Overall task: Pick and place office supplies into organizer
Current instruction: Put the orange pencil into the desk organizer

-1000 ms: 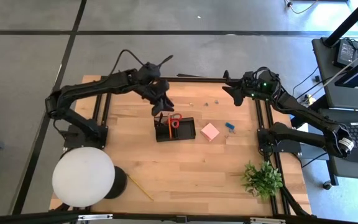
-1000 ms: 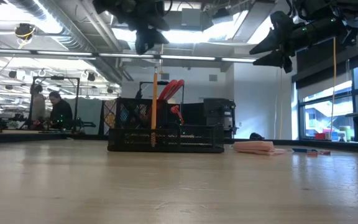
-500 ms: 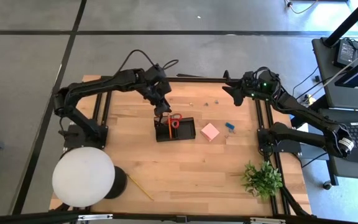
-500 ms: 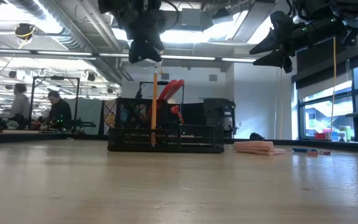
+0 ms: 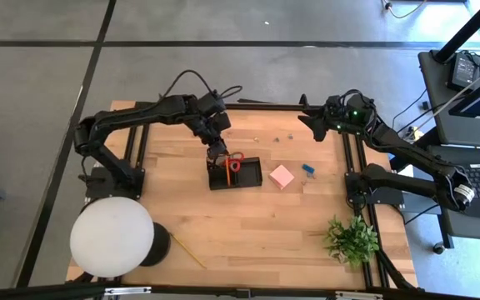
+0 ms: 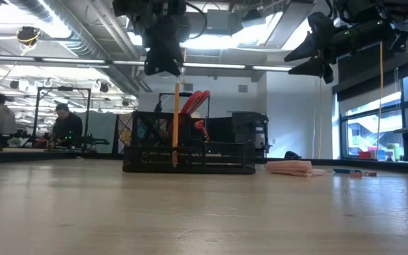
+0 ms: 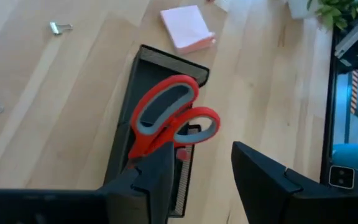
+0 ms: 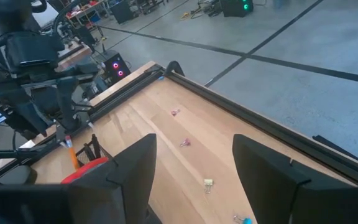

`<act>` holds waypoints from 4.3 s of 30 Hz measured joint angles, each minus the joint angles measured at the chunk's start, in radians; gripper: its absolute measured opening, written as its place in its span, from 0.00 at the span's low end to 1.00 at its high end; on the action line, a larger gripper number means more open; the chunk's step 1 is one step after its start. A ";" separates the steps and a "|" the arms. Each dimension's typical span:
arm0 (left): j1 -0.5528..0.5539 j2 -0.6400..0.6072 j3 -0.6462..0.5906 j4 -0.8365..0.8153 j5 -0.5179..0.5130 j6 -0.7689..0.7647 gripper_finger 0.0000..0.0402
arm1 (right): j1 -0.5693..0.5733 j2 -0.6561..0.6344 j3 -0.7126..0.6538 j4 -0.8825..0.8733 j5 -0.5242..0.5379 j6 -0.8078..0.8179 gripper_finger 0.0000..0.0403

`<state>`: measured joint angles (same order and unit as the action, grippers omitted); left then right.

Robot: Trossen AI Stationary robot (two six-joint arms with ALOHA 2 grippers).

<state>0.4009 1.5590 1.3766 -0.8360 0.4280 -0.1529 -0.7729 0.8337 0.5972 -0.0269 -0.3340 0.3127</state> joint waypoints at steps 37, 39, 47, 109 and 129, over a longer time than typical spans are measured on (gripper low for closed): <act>-0.033 0.088 -0.001 -0.016 -0.045 0.028 0.14 | 0.000 0.000 0.000 -0.001 0.000 -0.007 0.54; -0.033 0.088 -0.001 -0.016 -0.045 0.028 0.12 | 0.000 0.000 0.000 -0.001 0.000 -0.007 0.54; -0.033 0.087 -0.001 -0.016 -0.044 0.025 0.06 | 0.000 0.000 0.000 -0.002 0.000 -0.007 0.54; -0.032 -0.135 -0.001 -0.170 -0.301 0.034 0.06 | 0.000 0.000 0.000 -0.002 0.001 -0.033 0.54; -0.034 -0.041 -0.001 -0.134 -0.281 0.078 0.18 | 0.000 0.002 0.000 -0.002 0.000 -0.033 0.54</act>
<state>0.3664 1.5177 1.3754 -0.9699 0.1471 -0.0746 -0.7727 0.8352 0.5968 -0.0284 -0.3336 0.2794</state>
